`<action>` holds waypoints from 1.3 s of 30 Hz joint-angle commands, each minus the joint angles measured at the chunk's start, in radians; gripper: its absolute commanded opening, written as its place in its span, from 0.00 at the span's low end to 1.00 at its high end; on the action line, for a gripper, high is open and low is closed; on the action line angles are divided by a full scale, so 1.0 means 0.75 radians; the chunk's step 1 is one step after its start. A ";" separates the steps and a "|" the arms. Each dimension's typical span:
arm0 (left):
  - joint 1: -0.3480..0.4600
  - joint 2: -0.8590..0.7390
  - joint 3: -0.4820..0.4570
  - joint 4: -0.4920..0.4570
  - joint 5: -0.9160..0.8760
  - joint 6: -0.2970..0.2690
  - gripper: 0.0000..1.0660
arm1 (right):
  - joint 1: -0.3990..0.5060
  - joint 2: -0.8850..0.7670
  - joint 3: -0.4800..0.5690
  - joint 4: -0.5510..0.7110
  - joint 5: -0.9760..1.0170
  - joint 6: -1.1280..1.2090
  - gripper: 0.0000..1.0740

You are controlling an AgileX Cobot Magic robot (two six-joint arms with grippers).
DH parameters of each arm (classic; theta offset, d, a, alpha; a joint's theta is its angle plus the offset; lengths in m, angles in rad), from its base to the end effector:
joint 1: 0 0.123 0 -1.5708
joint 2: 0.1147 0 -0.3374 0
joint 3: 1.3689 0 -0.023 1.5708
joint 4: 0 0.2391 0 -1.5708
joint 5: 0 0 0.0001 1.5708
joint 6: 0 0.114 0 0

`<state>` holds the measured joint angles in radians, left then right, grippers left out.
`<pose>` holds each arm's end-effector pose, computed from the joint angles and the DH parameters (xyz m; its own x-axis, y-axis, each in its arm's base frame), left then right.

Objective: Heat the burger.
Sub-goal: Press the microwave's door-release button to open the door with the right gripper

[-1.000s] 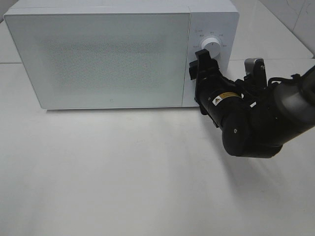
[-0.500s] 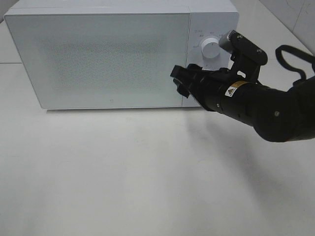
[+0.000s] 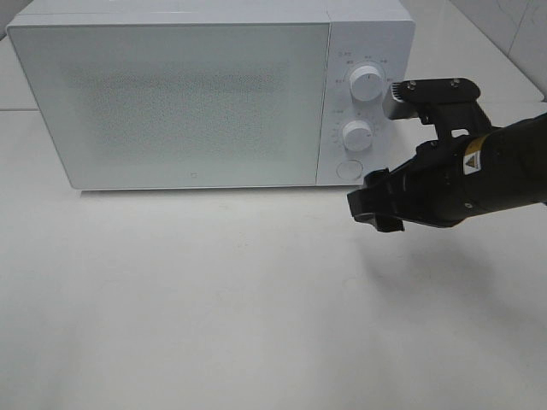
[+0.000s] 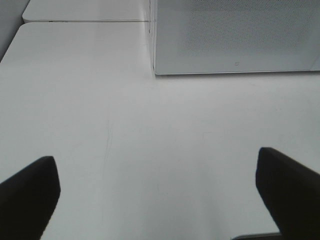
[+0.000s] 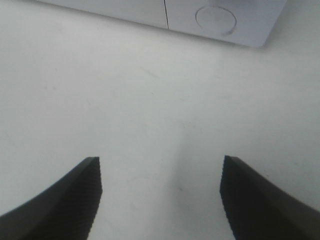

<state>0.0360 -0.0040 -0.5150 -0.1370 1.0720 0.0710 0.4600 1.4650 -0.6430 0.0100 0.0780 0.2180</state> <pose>-0.0501 -0.0155 0.2649 -0.4449 -0.0109 -0.8955 0.0739 0.9961 -0.0488 0.2456 0.1218 0.2343 -0.7343 -0.1116 -0.6696 -0.2859 0.9455 0.1559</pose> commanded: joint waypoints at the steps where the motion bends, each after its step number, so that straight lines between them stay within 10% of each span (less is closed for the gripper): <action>1: 0.003 -0.031 -0.001 -0.004 0.003 -0.007 0.94 | -0.008 -0.087 -0.004 -0.097 0.145 -0.023 0.63; 30: 0.003 -0.031 -0.001 -0.004 0.003 -0.007 0.94 | -0.008 -1.120 -0.003 -0.113 1.141 -0.157 0.71; 39: 0.003 -0.031 -0.001 -0.004 0.003 -0.007 0.94 | -0.289 -1.559 0.060 -0.081 1.188 -0.240 0.71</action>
<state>0.0360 -0.0040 -0.5150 -0.1370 1.0720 0.0710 0.2820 0.3650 -0.6290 -0.0540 0.9770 0.0690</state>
